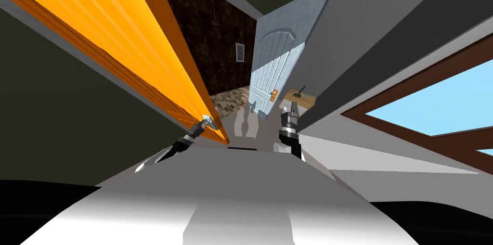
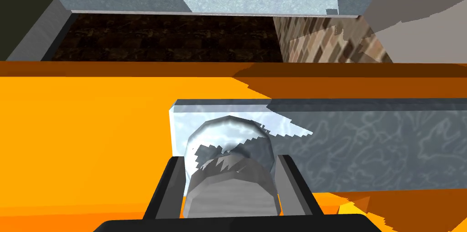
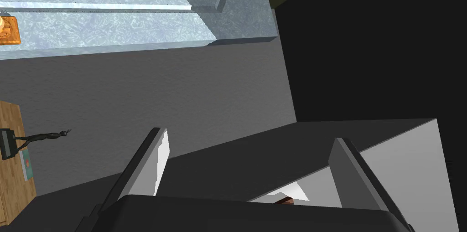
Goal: Pull the door open
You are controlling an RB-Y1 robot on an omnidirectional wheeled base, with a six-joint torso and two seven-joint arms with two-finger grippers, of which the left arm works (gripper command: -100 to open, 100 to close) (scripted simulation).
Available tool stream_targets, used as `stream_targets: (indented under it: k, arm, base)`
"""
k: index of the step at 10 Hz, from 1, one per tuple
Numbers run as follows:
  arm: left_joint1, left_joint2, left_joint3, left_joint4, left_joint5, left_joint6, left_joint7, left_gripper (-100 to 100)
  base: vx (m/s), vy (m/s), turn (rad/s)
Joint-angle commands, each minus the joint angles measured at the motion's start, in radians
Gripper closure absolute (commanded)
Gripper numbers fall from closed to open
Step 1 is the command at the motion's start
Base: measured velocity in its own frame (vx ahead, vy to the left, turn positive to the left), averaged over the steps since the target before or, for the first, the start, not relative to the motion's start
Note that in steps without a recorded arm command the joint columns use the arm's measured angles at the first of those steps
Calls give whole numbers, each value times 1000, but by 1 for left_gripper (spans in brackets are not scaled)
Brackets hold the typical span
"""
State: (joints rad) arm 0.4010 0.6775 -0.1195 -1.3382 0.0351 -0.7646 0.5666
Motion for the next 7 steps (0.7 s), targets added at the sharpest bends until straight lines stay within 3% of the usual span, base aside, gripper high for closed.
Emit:
stream_targets:
  k: [1, 2, 3, 7]
  arm:
    - [3, 11, 3, 10, 1, -18, 7, 100]
    - [4, 17, 2, 13, 1, -27, 10, 100]
    - [7, 11, -4, 10, -1, -20, 8, 100]
    - [33, 42, -12, 58, -6, -118, 23, 100]
  base:
    - [-171, 80, -77]
    - [-167, 80, -83]
    - [-79, 32, -22]
    - [-36, 18, -22]
